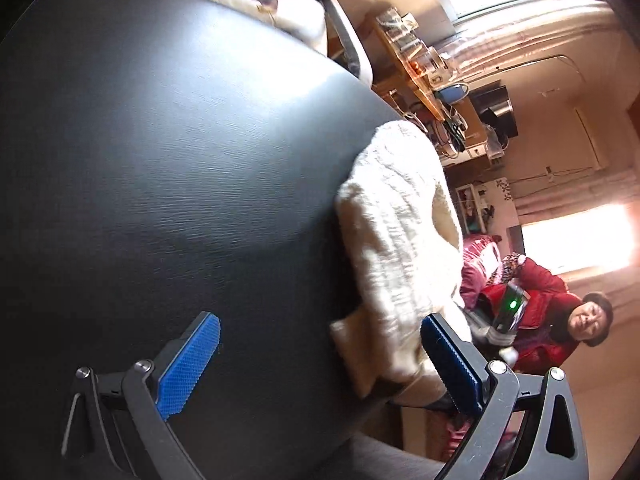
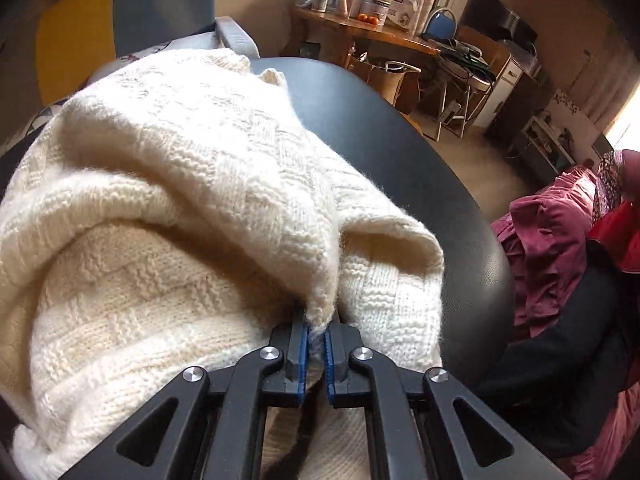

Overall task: Fold clothes
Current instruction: 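Grasp the sweater fabric with the right gripper and lift it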

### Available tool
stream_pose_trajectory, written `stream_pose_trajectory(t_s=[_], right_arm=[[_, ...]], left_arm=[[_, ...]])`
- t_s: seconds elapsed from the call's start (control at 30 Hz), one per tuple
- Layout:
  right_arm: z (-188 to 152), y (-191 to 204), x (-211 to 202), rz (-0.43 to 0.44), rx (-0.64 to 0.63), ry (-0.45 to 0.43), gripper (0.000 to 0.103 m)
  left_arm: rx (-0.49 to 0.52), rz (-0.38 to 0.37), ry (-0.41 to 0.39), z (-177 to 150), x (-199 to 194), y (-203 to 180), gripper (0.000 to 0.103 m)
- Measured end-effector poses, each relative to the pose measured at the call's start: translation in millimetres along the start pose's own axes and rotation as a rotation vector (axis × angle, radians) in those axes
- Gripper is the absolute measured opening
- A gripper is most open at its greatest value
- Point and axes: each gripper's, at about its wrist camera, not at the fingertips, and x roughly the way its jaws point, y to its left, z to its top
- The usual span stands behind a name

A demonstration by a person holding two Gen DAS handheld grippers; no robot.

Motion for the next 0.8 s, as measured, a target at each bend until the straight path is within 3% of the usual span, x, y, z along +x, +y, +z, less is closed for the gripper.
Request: stream_pose_trajectory(t_s=[0.17, 0.3, 0.43, 0.47, 0.53, 0.6, 0.67, 0.7, 0.73, 0.8], right_arm=[[0.5, -4.2, 2.5, 0.017, 0.016, -0.017, 0.007], [-2.6, -6.3, 4.8, 0.024, 0.027, -0.020, 0.008], [-5.7, -7.5, 3.6, 0.023, 0.035, -0.031, 0.008], [-6.1, -7.8, 3.3, 0.024, 0.037, -0.032, 0.008], [-7.8, -7.6, 1.3, 0.028, 0.035, -0.035, 0.008], [-8.9, -7.9, 0.1, 0.028, 0.033, -0.039, 0.008], [-9.2, -8.9, 0.6, 0.029, 0.033, -0.045, 0.009], [-9.4, -9.4, 0.9, 0.030, 0.032, -0.048, 0.010], [-9.5, -9.8, 1.0, 0.029, 0.033, -0.051, 0.012], [-8.7, -11.6, 1.0, 0.028, 0.041, -0.048, 0.014]], left_arm=[[-0.085, -0.058, 0.048, 24.7, 31.3, -15.6, 0.101], [-0.208, -0.113, 0.080, 46.3, 54.3, -13.7, 0.101], [-0.244, -0.140, 0.082, 64.6, 73.0, -26.0, 0.093], [-0.240, -0.141, 0.083, 67.9, 77.5, -31.1, 0.090], [-0.219, -0.123, 0.096, 72.4, 88.4, -38.8, 0.071], [-0.213, -0.112, 0.111, 73.4, 101.8, -43.6, 0.063], [-0.210, -0.093, 0.113, 72.5, 110.1, -44.3, 0.044], [-0.214, -0.086, 0.111, 72.0, 112.5, -42.8, 0.020], [-0.218, -0.090, 0.100, 71.3, 111.5, -42.0, 0.014], [-0.222, -0.105, 0.066, 70.5, 104.7, -40.6, 0.012]])
